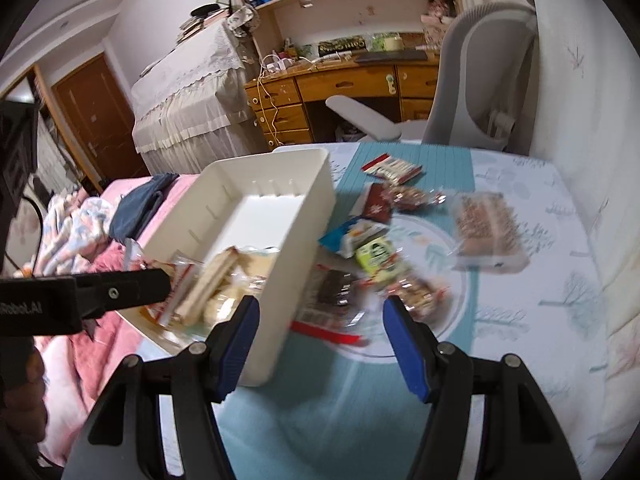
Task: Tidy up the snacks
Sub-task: 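Reach right tool to clear nut-cluster bag while left tool moves toward dark brown packet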
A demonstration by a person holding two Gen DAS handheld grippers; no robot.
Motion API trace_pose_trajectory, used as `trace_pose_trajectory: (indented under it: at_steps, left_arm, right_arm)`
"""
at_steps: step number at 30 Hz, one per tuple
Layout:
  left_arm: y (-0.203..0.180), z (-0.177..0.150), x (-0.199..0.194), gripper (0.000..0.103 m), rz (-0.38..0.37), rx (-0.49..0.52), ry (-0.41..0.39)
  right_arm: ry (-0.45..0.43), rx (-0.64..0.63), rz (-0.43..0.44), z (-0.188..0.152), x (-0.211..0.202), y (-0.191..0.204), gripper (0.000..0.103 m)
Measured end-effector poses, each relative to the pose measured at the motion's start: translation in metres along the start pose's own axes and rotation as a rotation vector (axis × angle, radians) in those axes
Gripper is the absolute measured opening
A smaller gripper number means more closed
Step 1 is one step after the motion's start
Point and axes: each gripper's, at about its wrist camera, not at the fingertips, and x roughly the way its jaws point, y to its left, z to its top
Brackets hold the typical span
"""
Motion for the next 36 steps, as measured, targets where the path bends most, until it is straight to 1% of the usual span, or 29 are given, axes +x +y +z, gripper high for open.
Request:
trace_pose_trajectory:
  at_steps: [7, 12, 18, 24, 27, 28, 31, 34, 36]
  left_arm:
    - [-0.049, -0.005, 0.009, 0.084, 0.043, 0.041, -0.050]
    - [-0.073, -0.003, 0.022, 0.082, 0.075, 0.065, -0.041]
    - [-0.093, 0.009, 0.047, 0.081, 0.140, 0.093, 0.019]
    - [-0.107, 0.027, 0.071, 0.081, 0.181, 0.119, 0.097]
    - [-0.113, 0.036, 0.085, 0.081, 0.189, 0.132, 0.135]
    - [-0.115, 0.038, 0.089, 0.079, 0.200, 0.139, 0.144]
    - [-0.118, 0.043, 0.103, 0.079, 0.243, 0.159, 0.177]
    - [-0.116, 0.047, 0.113, 0.079, 0.254, 0.161, 0.205]
    - [-0.116, 0.049, 0.116, 0.079, 0.258, 0.164, 0.214]
  right_arm:
    - [-0.028, -0.094, -0.030, -0.008, 0.002, -0.033, 0.065]
    - [-0.038, -0.160, -0.049, -0.014, 0.013, -0.058, 0.065]
    - [-0.047, -0.264, -0.066, -0.020, 0.034, -0.076, 0.065]
    - [-0.044, -0.372, -0.048, -0.021, 0.058, -0.082, 0.065]
    - [-0.037, -0.397, -0.024, -0.022, 0.069, -0.083, 0.065]
    - [-0.031, -0.400, -0.010, -0.022, 0.073, -0.084, 0.065]
    - [-0.018, -0.408, 0.012, -0.024, 0.084, -0.084, 0.065]
    - [0.004, -0.411, 0.026, -0.027, 0.094, -0.085, 0.065]
    - [0.012, -0.413, 0.052, -0.029, 0.099, -0.085, 0.064]
